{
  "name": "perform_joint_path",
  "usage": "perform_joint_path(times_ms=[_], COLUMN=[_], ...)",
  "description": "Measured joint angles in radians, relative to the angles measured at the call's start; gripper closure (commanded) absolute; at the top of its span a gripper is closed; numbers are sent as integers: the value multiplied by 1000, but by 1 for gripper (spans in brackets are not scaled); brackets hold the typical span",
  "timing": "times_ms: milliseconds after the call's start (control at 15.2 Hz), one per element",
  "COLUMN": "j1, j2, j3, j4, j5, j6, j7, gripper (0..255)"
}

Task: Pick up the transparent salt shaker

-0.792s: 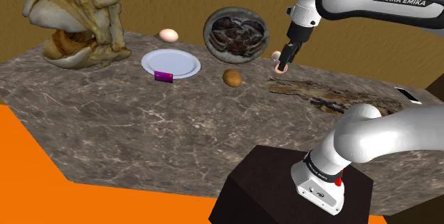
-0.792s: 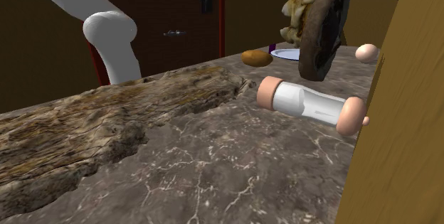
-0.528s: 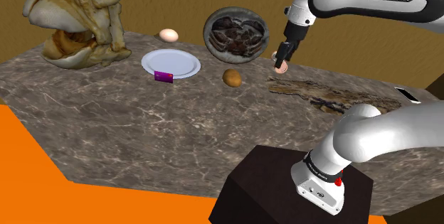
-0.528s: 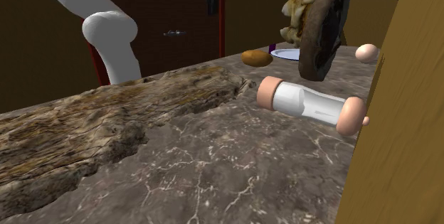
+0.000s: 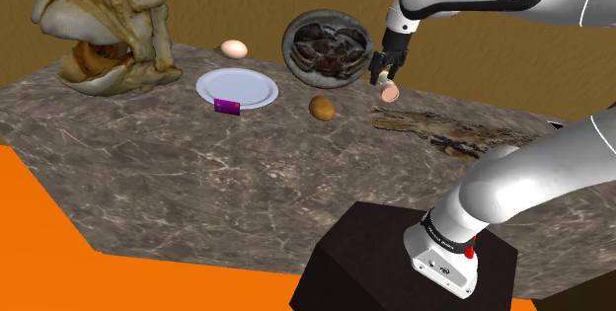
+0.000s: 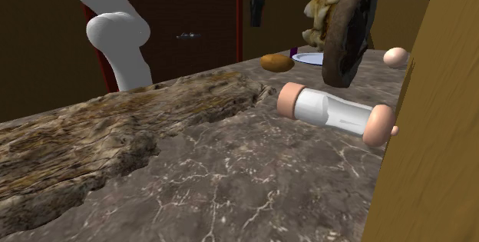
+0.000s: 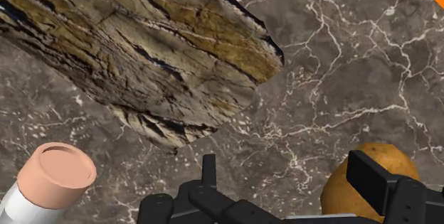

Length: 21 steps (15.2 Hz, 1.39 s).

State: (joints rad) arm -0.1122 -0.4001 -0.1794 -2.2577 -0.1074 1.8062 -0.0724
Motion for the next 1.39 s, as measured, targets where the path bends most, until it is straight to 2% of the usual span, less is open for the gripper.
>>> perform_joint_path(times_ms=[594,924,1386], j1=[-75,-128,-233], j2=[303,480,721], j3=[-111,-167,-226], j4=[235,390,621], j5=[53,114,216], j6=[37,34,-1], j7=[19,16,12], gripper=[0,0,0])
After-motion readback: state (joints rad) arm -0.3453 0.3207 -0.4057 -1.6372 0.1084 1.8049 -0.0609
